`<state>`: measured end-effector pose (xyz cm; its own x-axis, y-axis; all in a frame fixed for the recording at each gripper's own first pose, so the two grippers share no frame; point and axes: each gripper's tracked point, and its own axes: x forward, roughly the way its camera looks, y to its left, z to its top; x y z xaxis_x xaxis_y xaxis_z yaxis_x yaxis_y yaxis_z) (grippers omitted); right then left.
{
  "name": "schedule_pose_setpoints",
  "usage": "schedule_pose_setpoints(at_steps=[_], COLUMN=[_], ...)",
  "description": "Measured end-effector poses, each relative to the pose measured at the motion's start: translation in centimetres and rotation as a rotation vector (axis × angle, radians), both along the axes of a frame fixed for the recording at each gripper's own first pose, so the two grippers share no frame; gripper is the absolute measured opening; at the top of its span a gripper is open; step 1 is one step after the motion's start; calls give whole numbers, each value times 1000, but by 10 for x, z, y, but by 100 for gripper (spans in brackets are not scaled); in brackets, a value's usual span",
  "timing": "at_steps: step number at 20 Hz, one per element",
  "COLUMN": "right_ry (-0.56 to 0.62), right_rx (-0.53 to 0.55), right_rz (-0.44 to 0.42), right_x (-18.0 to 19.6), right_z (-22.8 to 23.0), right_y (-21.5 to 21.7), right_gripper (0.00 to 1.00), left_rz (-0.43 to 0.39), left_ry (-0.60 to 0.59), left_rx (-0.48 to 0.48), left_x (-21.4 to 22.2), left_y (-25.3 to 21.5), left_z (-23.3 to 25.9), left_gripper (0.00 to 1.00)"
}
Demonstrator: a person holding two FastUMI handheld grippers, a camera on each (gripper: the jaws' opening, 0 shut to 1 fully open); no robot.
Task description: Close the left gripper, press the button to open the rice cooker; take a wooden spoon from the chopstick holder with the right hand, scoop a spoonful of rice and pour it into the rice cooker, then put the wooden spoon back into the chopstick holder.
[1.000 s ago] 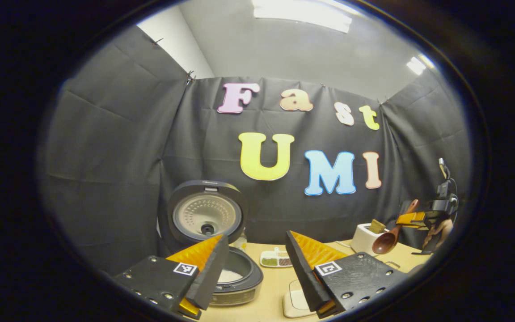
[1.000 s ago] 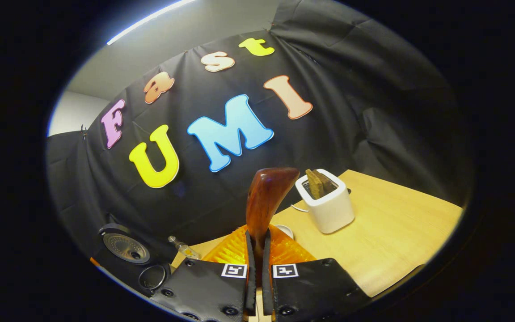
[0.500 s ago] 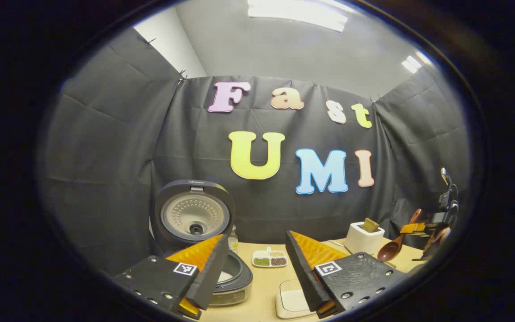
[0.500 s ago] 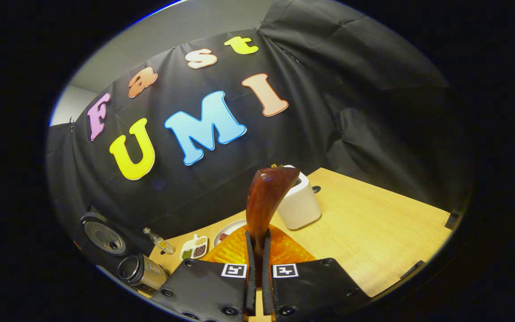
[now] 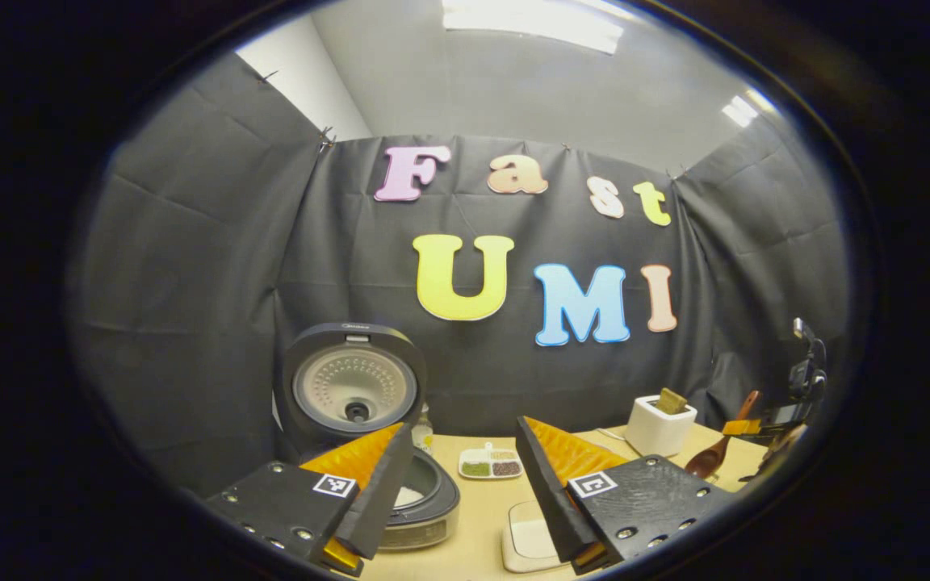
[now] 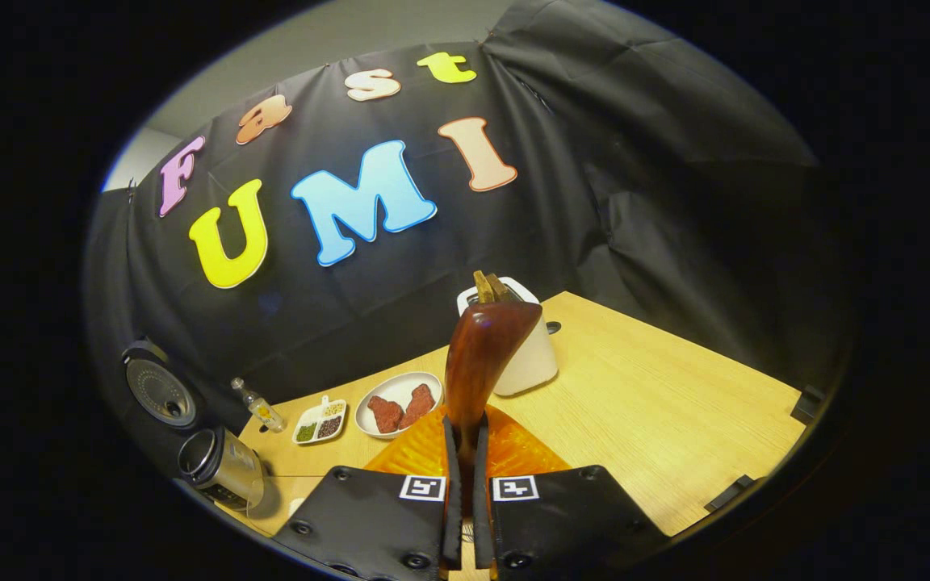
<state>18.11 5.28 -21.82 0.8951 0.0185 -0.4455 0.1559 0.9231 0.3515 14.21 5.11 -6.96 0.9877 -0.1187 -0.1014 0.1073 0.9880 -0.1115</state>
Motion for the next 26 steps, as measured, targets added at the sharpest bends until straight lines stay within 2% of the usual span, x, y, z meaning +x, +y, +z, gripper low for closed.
schedule_pose_setpoints(at_steps=[14, 16, 23, 24, 25, 26], right_ry=[64, 69, 66, 60, 49, 44], right_rx=[-93, -98, -163, -172, -182, -195], right_rz=[49, 59, 89, 92, 93, 91], right_x=[-18, -19, -26, -25, -25, -26], right_z=[-50, -53, -49, -46, -39, -38], right_y=[18, 21, 16, 15, 11, 8], right_gripper=[9, 9, 19, 17, 35, 43], left_rz=[3, 6, 7, 6, 3, 1], left_ry=[10, 10, -1, -3, -5, -7], left_rx=[19, 22, 14, 11, 9, 9], left_x=[-4, -4, -7, -8, -8, -9], left_y=[10, 11, 9, 8, 5, 3], left_z=[-2, -2, 4, 4, 6, 7], left_gripper=[80, 78, 80, 78, 78, 80])
